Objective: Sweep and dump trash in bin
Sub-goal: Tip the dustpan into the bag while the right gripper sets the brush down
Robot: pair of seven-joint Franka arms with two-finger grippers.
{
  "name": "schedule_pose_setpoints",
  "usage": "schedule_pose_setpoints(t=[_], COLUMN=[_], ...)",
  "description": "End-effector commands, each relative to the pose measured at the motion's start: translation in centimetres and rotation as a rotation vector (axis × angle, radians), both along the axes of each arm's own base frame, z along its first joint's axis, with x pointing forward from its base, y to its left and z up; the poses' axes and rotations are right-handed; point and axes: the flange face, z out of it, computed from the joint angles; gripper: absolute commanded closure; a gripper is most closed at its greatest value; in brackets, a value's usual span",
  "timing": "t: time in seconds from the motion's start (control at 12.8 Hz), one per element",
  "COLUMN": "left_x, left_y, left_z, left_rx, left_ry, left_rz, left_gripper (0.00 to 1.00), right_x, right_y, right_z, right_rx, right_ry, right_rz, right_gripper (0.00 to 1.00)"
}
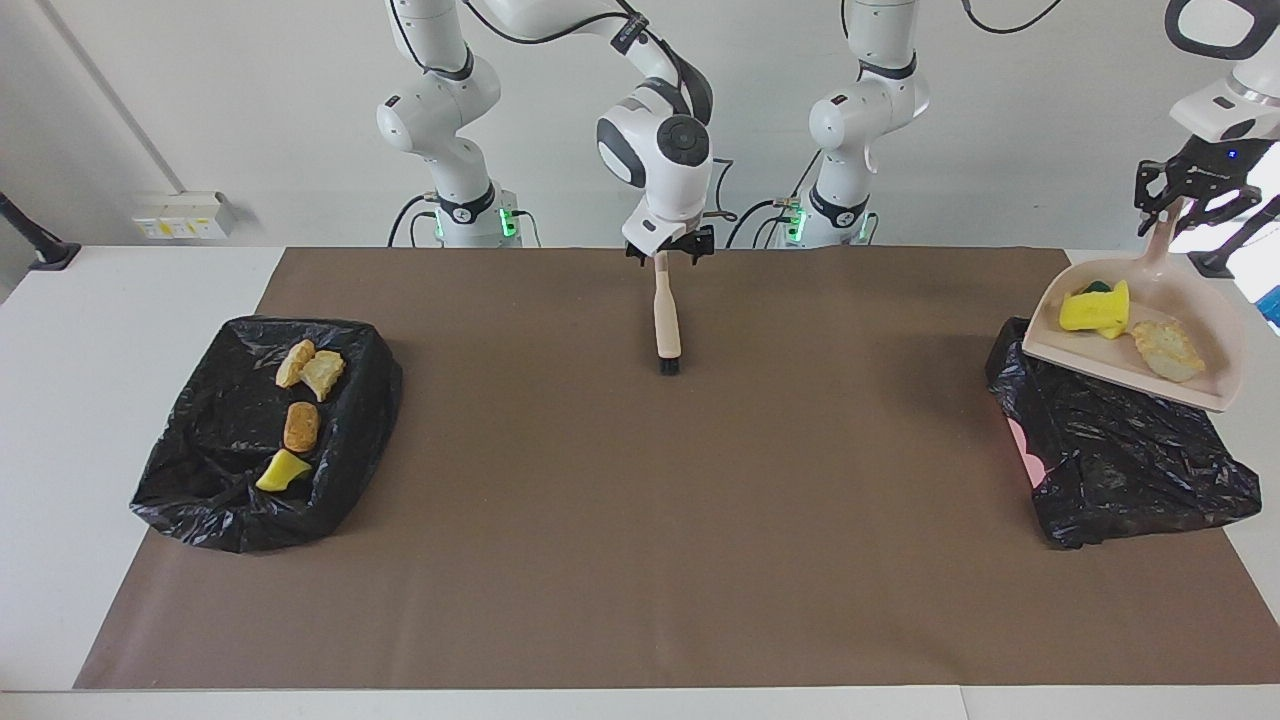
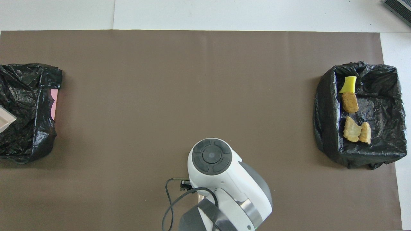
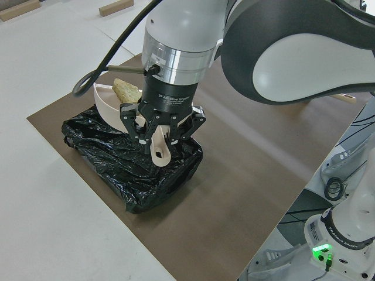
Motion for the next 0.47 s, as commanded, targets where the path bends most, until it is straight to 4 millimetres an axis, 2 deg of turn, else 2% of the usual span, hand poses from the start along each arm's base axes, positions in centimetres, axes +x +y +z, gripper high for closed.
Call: schedule_pose_setpoints(t=[0.0,0.24,0.39], left_x=[1.8,4.8,7.3], left_y=[2.8,3.6,2.4], left_z=[0.5,-0.6,-1.4], left_rx=[0.122,0.264,0.358], left_ry=[0.031,0.103,0.142], left_rz=[-0.09,-0.158,-0.239], left_gripper=[1.0,1.0,1.0], right_x=[3.3,6.5,8.6], right_y=[-3.1,-7.2,-11.0], right_z=[3.7,7.4,9.6], right_rx=[-0.008,-0.037,-0.006], right_ry=[-0.009,-0.062,-0.1], right_rz=[0.063,0.09,0.071], right_gripper=[0.0,0.0,0.0])
